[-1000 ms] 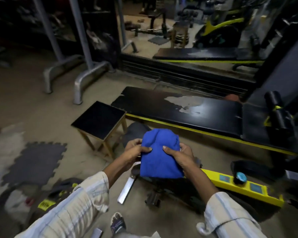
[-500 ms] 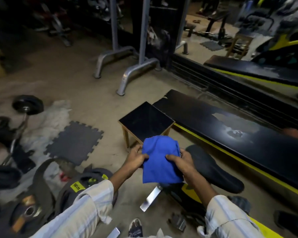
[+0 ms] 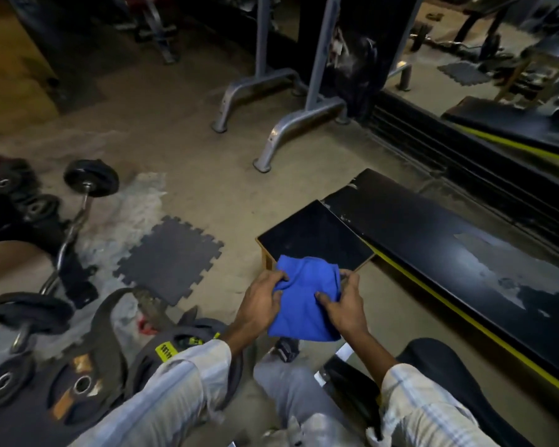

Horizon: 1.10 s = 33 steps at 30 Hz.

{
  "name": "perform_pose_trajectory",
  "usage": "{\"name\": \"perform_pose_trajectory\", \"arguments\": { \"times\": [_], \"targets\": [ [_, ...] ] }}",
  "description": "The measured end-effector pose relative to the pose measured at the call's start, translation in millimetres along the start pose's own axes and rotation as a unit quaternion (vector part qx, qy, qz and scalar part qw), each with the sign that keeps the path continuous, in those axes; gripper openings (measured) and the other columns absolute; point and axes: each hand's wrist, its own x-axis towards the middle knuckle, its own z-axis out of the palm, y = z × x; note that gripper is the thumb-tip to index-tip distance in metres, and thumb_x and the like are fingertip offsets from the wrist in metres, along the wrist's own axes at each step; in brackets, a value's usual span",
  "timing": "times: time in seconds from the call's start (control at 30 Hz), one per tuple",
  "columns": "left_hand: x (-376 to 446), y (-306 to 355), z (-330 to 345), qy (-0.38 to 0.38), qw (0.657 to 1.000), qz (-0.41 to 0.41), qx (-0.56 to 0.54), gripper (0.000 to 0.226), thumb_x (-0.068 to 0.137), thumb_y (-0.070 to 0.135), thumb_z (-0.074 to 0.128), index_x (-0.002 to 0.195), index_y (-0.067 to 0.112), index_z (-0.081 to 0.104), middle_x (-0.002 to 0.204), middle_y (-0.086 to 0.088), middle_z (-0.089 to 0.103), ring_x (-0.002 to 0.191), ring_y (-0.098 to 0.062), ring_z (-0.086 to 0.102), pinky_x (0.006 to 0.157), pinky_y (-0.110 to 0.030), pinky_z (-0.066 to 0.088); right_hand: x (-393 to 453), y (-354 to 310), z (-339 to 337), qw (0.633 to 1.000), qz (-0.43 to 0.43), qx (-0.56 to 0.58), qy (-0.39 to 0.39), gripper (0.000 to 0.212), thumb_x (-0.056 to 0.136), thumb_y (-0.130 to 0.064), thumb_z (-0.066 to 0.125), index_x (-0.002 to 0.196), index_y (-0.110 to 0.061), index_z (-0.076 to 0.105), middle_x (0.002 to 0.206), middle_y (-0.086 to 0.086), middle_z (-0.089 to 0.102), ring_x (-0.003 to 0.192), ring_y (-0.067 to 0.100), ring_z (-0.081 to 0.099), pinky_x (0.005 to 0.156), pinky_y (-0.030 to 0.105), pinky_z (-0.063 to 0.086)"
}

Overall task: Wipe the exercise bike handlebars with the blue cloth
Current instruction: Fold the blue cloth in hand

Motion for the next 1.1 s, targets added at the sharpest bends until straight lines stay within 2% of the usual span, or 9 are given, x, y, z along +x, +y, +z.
{"name": "perform_pose_trajectory", "arguments": {
  "times": [0.1,0.2,0.33,0.43,0.57,0.67,0.8,0.93,1.1],
  "targets": [
    [51,-17,4,-0.041,0.998,0.000,0.037,0.050,0.091,0.014,0.055,0.139,0.004,0.064,0.134,-0.017,0.063,0.122,-0.034,0.064,0.106,-0.018,0.035,42,-1,4,0.999,-0.045,-0.023,0.001,0.065,0.090,-0.010,0.078,0.137,-0.025,0.036,0.130,-0.002,0.058,0.102,0.018,0.061,0.086,0.027,0.043],
    [101,-17,5,-0.110,0.988,0.007,0.108,0.054,0.098,0.009,0.054,0.153,0.008,0.052,0.148,-0.016,0.051,0.127,-0.035,0.059,0.109,-0.033,0.041,85,4,10,0.996,-0.061,-0.068,-0.007,0.049,0.094,-0.020,0.070,0.135,-0.031,0.046,0.130,-0.002,0.065,0.104,0.020,0.065,0.086,0.027,0.045],
    [160,-12,10,-0.196,0.958,0.044,0.205,0.065,0.103,0.017,0.050,0.165,0.015,0.031,0.162,-0.014,0.033,0.130,-0.038,0.055,0.104,-0.046,0.049,140,16,14,0.990,-0.047,-0.127,-0.047,0.037,0.098,-0.026,0.061,0.133,-0.016,0.068,0.126,0.014,0.069,0.117,0.034,0.064,0.094,0.022,0.037],
    [192,-6,16,-0.238,0.929,0.062,0.276,0.070,0.104,0.022,0.049,0.168,0.013,0.022,0.170,-0.017,0.025,0.141,-0.039,0.047,0.114,-0.045,0.041,166,19,11,0.988,-0.007,-0.142,-0.057,0.038,0.101,-0.012,0.064,0.139,-0.011,0.065,0.132,0.020,0.065,0.121,0.037,0.061,0.100,0.032,0.042],
    [237,-8,39,-0.303,0.877,0.077,0.366,0.079,0.106,0.035,0.052,0.170,0.015,0.010,0.174,-0.016,0.016,0.159,-0.035,0.022,0.130,-0.056,0.014,200,28,7,0.988,0.025,-0.135,-0.069,0.060,0.093,-0.031,0.046,0.147,-0.007,0.058,0.136,0.026,0.058,0.117,0.043,0.062,0.094,0.035,0.044],
    [267,-15,63,-0.330,0.855,0.086,0.390,0.078,0.106,0.033,0.052,0.169,0.015,0.010,0.175,-0.014,0.015,0.162,-0.034,0.014,0.129,-0.063,0.003,226,40,11,0.988,0.078,-0.113,-0.068,0.071,0.082,-0.026,0.045,0.150,-0.005,0.054,0.140,0.028,0.051,0.120,0.047,0.059,0.099,0.038,0.043],
    [306,-37,104,-0.348,0.840,0.089,0.407,0.080,0.102,0.029,0.052,0.169,0.015,0.010,0.176,-0.011,0.014,0.164,-0.034,0.008,0.130,-0.064,0.000,260,69,26,0.983,0.128,-0.106,-0.071,0.071,0.086,-0.025,0.050,0.154,-0.008,0.047,0.138,0.029,0.048,0.114,0.048,0.058,0.087,0.033,0.038],
    [330,-70,140,-0.374,0.812,0.105,0.435,0.082,0.102,0.031,0.051,0.169,0.013,0.007,0.177,-0.013,0.012,0.163,-0.035,0.010,0.129,-0.065,0.003,287,104,43,0.976,0.159,-0.128,-0.078,0.072,0.092,-0.008,0.062,0.160,-0.013,0.039,0.141,0.026,0.048,0.115,0.045,0.060,0.096,0.043,0.046],
    [335,-85,146,-0.391,0.795,0.125,0.446,0.083,0.104,0.038,0.049,0.169,0.013,0.003,0.177,-0.015,0.003,0.164,-0.037,0.007,0.129,-0.066,0.005,288,104,45,0.971,0.176,-0.151,-0.060,0.070,0.094,-0.007,0.067,0.159,-0.019,0.043,0.155,0.019,0.039,0.132,0.042,0.052,0.105,0.047,0.048]
  ]
}}
